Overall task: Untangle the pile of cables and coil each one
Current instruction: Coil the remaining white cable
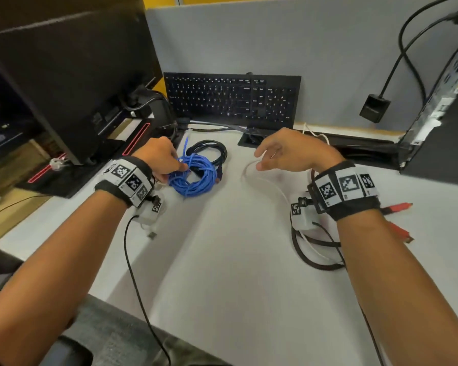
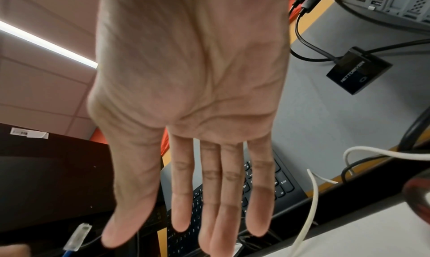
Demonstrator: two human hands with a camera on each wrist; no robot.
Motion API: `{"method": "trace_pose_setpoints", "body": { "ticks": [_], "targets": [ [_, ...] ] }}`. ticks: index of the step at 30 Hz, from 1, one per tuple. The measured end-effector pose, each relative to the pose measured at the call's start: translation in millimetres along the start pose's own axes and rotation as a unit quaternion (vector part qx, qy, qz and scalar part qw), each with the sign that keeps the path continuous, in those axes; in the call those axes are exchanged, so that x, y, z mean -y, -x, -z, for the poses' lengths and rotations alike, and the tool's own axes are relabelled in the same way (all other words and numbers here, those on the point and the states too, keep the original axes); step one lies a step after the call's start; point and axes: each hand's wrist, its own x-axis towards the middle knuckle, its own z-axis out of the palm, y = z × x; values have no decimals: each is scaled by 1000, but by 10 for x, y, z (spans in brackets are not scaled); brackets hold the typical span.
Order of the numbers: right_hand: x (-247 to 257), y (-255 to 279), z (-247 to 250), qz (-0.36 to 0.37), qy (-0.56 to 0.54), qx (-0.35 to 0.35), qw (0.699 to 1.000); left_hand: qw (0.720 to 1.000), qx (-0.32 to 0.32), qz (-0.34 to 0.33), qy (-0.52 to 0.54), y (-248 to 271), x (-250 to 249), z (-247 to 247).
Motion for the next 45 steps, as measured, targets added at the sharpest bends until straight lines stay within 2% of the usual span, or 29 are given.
{"method": "trace_pose_setpoints", "body": {
  "ticks": [2, 4, 6, 7, 8, 10, 12, 14, 19, 22, 24, 26, 28, 31, 34, 35, 36, 37, 38, 39, 40, 41, 43, 45],
  "targets": [
    [-13, 3, 20, 1, -3, -5, 1000, 998, -12, -2, -54, 48, -58, 102],
    [5, 11, 85, 6, -19, -12, 1000, 992, -75, -29, -95, 100, -145, 228],
    [60, 23, 217, 13, -21, -25, 999, 982, -147, -105, -58, 197, -321, 353],
    [95, 29, 309, 15, -19, -37, 999, 975, -159, -154, -29, 251, -443, 400],
    [128, 40, 406, 18, -20, -52, 998, 970, -139, -200, 0, 303, -586, 423],
    [184, 77, 605, 20, -15, -89, 996, 963, -14, -266, 36, 411, -896, 364],
    [210, 125, 745, 16, -21, -110, 994, 945, 98, -311, -26, 438, -1160, 199],
    [202, 183, 792, 9, -21, -103, 994, 925, 143, -335, -113, 392, -1357, -24],
    [84, 313, 677, -24, 6, -26, 999, 882, 142, -341, -293, 283, -1608, -391],
    [26, 363, 537, -44, 47, 31, 997, 901, 99, -369, -208, 225, -1710, -338],
    [-15, 401, 474, -50, 87, 37, 994, 911, 52, -386, -133, 191, -1811, -261],
    [-89, 449, 486, -54, 95, -23, 994, 915, 18, -393, -92, 140, -1886, -193],
    [-200, 493, 562, -87, 67, -131, 985, 923, -9, -380, -53, 62, -1906, -120],
    [-321, 571, 701, -114, -114, -289, 944, 929, -104, -354, 30, -90, -1850, -31],
    [-331, 620, 823, -80, -243, -380, 889, 888, -231, -373, 139, -78, -1810, -121],
    [-315, 621, 853, -65, -282, -394, 872, 878, -235, -381, 169, -31, -1822, -169],
    [-302, 618, 881, -54, -319, -407, 854, 881, -190, -386, 195, 13, -1844, -213],
    [-284, 606, 894, -46, -351, -417, 837, 891, -99, -385, 218, 62, -1863, -248],
    [-267, 595, 897, -37, -378, -423, 823, 895, 23, -382, 230, 118, -1880, -293],
    [-250, 586, 890, -25, -401, -422, 813, 883, 138, -384, 233, 165, -1894, -353],
    [-240, 580, 875, -9, -421, -412, 808, 863, 224, -392, 229, 201, -1904, -422],
    [-241, 579, 853, 6, -434, -396, 809, 843, 276, -401, 230, 228, -1905, -492],
    [-288, 599, 793, 9, -426, -352, 833, 819, 305, -404, 271, 260, -1922, -599],
    [-396, 631, 728, -14, -383, -310, 870, 818, 275, -381, 332, 258, -1956, -618]
  ]
}}
